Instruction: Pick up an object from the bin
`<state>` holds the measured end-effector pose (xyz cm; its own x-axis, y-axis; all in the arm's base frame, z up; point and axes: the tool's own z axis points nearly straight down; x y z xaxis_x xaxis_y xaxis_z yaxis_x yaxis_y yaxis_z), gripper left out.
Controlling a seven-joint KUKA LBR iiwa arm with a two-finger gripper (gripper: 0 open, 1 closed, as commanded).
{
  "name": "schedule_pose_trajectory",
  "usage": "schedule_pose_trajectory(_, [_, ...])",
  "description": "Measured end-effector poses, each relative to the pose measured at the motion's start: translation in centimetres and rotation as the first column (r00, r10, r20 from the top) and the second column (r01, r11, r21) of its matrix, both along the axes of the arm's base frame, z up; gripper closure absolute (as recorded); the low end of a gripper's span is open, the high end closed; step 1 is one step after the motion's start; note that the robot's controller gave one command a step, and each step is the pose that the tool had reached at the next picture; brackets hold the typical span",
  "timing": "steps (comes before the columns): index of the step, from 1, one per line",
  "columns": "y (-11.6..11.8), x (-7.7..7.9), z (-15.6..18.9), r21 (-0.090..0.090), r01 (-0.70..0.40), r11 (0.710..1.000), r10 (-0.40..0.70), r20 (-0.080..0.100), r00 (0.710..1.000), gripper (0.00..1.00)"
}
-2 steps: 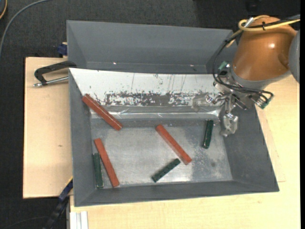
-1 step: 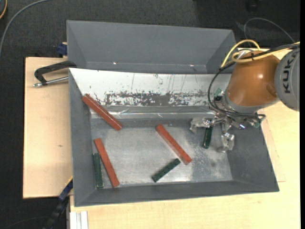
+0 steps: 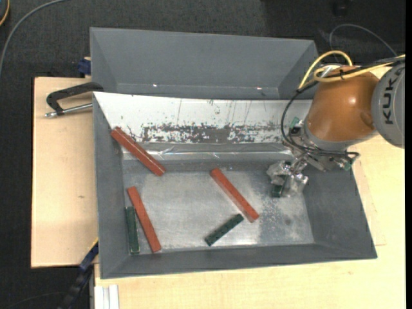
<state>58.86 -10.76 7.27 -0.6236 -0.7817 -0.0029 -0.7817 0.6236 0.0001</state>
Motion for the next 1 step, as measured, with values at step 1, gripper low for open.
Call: schedule_pose_trajectory(1, [0.43, -0.58, 18.95, -0.005, -0.079, 0.997, 0.079, 0.014, 0.997, 1.00])
